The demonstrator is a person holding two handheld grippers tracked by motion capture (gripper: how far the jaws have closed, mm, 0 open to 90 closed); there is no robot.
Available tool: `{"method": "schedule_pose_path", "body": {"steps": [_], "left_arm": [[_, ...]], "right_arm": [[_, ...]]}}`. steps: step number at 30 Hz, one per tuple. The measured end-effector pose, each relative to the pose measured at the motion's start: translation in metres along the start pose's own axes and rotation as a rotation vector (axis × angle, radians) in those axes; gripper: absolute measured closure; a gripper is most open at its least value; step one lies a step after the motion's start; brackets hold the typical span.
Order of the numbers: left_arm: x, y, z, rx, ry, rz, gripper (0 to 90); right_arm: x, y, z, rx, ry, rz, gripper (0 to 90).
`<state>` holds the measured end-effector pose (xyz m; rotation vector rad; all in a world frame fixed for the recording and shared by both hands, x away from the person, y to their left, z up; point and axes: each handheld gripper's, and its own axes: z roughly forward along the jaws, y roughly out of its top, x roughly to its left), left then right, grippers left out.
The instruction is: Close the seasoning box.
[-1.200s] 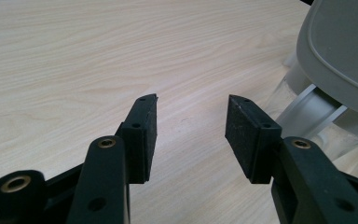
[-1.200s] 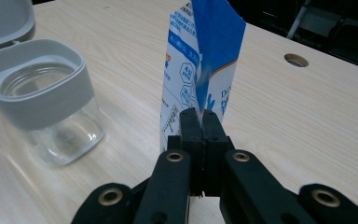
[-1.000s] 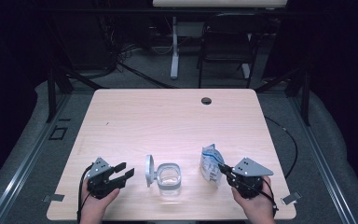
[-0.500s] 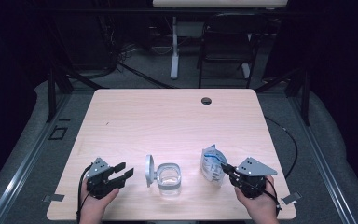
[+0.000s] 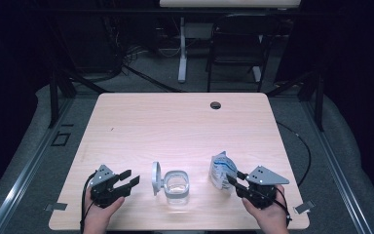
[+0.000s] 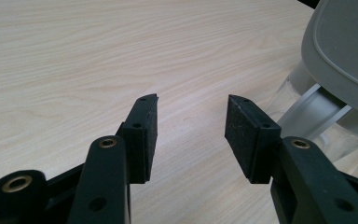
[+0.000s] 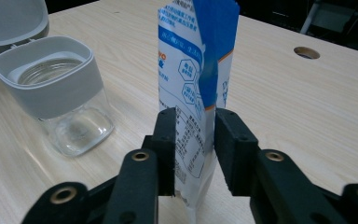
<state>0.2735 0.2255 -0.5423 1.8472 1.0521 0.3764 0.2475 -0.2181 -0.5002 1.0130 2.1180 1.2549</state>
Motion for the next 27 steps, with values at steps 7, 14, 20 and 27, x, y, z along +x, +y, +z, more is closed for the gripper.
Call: {"method": "schedule_pose_path", "body": {"steps": [7,14,20,27], "left_arm": [[0.002,-0.001,-0.001,-0.002,0.001,-0.004,54.4],[0.003,0.000,-0.002,-0.003,0.008,-0.004,54.6],[0.004,0.000,-0.002,-0.004,0.009,-0.004,54.6],[0.004,0.000,-0.002,0.000,0.005,-0.011,54.6]], "right_arm": [[0.002,-0.005,0.010,0.016,-0.006,0.000,62.3],[0.004,-0.015,0.023,0.012,-0.013,0.015,52.6],[0.005,-0.022,0.028,0.023,-0.023,0.006,50.3],[0.004,-0.030,0.035,0.026,-0.028,-0.003,48.8]]}}
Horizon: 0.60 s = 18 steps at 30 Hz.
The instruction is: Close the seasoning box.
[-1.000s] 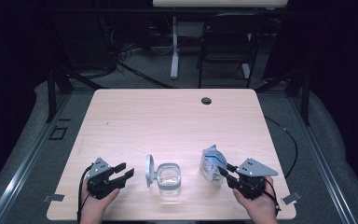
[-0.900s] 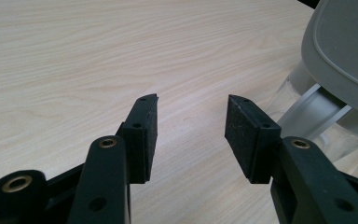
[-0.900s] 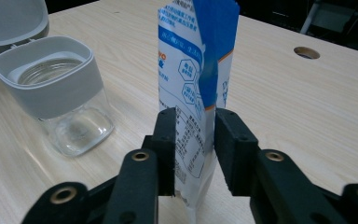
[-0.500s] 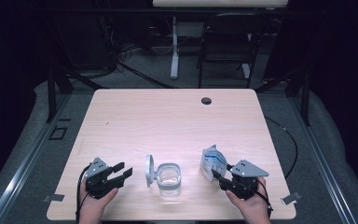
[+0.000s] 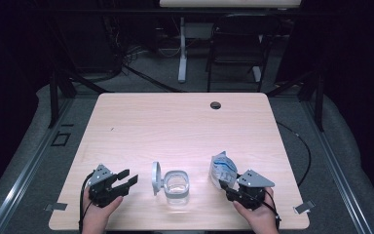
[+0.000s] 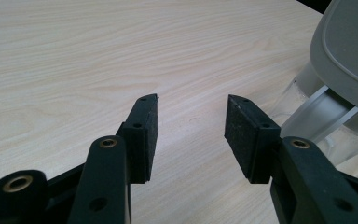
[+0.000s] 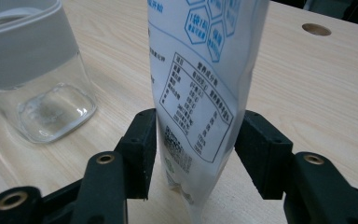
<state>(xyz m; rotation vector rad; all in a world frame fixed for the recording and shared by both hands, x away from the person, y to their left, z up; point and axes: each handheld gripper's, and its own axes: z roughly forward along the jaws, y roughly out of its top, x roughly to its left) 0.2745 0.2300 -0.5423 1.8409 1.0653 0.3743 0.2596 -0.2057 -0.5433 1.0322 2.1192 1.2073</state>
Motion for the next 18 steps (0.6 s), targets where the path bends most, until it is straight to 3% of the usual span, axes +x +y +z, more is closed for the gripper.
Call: {"method": "schedule_pose_path", "body": {"steps": [18], "left_arm": [[0.001,0.000,0.001,-0.011,0.001,-0.003,54.7]], "right_arm": [[0.000,-0.009,0.018,0.006,0.005,0.013,45.1]]}}
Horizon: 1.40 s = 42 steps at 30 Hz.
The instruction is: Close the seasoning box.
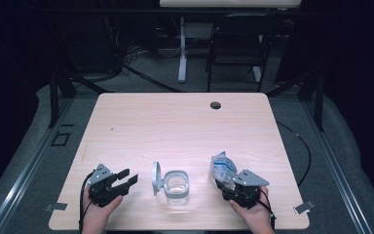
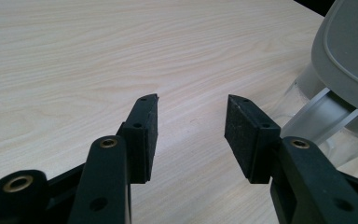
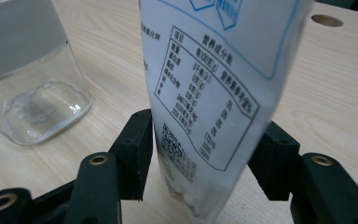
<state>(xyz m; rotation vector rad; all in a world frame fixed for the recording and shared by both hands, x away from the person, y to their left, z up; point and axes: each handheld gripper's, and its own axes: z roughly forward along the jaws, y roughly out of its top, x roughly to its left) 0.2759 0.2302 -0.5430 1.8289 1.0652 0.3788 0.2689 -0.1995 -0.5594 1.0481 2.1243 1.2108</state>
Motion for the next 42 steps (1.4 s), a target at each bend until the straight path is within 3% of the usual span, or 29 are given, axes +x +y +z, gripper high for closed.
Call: {"method": "schedule_pose_path", "body": {"steps": [12,27,42], "left_arm": [[0.002,0.000,-0.002,0.006,0.002,-0.001,54.7],[0.002,0.000,-0.002,0.007,0.001,-0.002,54.7],[0.003,0.000,-0.002,-0.002,0.008,-0.006,54.7]], "right_arm": [[0.002,-0.005,0.010,0.011,-0.010,-0.012,43.2],[0.002,-0.013,0.020,0.087,-0.007,-0.019,43.6],[0.001,-0.015,0.023,0.076,-0.015,-0.004,47.7]]}}
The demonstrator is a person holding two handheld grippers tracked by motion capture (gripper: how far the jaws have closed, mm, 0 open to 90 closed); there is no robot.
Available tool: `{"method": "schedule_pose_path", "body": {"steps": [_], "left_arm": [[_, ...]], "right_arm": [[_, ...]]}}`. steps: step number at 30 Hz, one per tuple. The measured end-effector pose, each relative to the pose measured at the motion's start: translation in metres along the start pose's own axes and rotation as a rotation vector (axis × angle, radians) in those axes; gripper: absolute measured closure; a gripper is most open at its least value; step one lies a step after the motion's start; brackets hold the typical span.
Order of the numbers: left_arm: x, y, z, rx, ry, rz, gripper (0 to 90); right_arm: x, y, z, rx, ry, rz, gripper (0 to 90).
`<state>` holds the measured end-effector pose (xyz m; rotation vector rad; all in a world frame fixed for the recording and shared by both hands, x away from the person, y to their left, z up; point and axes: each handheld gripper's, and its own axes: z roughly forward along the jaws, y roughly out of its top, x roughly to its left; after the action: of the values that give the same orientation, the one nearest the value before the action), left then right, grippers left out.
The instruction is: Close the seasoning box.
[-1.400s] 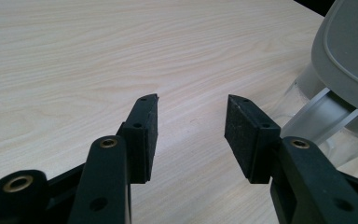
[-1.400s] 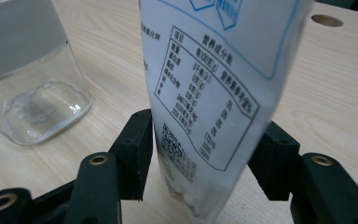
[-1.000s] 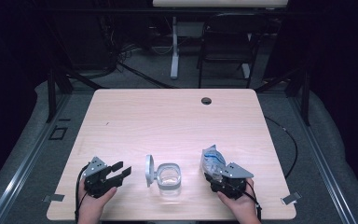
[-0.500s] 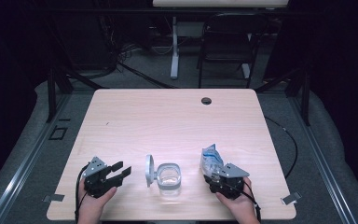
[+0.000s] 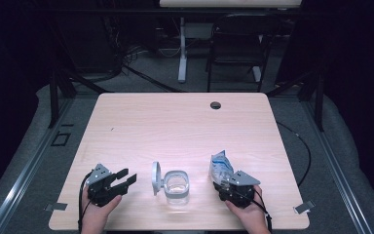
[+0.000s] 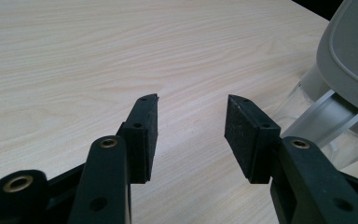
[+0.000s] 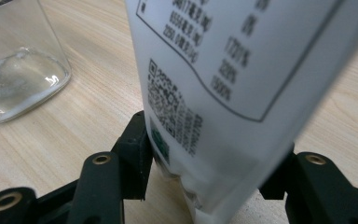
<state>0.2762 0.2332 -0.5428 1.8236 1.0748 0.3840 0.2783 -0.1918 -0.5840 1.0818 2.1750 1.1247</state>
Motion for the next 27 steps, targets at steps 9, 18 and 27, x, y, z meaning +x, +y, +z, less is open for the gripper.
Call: {"method": "schedule_pose_path", "body": {"steps": [9,18,27], "left_arm": [[0.0001,0.0001,-0.0003,-0.002,0.000,-0.004,54.7],[0.0001,0.0002,-0.0008,-0.004,-0.001,-0.006,54.7],[0.0012,0.0002,-0.0013,-0.006,-0.003,-0.015,54.7]], "right_arm": [[-0.0006,-0.0002,0.0000,-0.001,0.005,0.000,49.0],[-0.0018,-0.0003,-0.0002,0.001,0.015,-0.009,49.3],[-0.0027,-0.0010,0.0004,-0.008,0.026,-0.020,49.3]]}}
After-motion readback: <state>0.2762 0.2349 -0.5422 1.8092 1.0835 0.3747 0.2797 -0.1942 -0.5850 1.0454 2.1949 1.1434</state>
